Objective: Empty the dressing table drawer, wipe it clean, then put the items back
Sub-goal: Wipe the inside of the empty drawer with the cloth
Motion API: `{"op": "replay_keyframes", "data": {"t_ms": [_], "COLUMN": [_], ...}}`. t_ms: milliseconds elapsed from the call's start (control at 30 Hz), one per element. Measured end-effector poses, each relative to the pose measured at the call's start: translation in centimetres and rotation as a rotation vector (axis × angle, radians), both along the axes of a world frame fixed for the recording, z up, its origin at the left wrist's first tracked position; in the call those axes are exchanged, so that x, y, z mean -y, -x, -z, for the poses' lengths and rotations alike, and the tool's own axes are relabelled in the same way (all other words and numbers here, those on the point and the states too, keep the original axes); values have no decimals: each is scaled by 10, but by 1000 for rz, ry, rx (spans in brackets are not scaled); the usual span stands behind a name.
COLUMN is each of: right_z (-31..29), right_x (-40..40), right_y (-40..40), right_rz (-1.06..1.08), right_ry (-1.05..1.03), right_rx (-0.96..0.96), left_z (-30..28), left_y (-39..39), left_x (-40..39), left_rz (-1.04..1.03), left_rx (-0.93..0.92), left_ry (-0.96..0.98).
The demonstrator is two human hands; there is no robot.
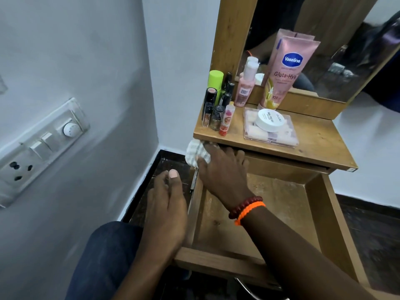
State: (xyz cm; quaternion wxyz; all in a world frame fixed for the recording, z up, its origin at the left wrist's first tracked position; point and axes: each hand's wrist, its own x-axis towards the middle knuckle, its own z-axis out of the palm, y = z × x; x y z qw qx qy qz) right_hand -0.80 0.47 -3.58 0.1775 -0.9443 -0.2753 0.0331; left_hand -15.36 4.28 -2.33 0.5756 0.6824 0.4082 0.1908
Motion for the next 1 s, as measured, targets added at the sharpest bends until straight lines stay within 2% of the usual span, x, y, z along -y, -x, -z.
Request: {"op": "replay_keyframes", "data": {"t_ms": [233,367,633,833,900,1000], "right_z": [-34,-28,-7,-23,-31,-38], "right_x": [54,50,-2,44,71,100], "right_y": [80,71,-5,-11,-16,-14], "right_rz": [-195,-223,-57,-158,-179,-252], "right_ry": [181,186,-25,-284,-248,-62], "right_rx": [-196,-142,-153,-383,-407,-295], "left_z": [8,11,7,7,7,8], "left_y": [-2,-3,-2,-2,-1,-2], "left_x": [-2,-1,-2,-1,0,-1], "left_rz": [29,51,54,57,68,64], "left_rx": [30,38,-44,-24,-22,-27], "left_ry": [-19,-40,-79,-84,-86,-88]}}
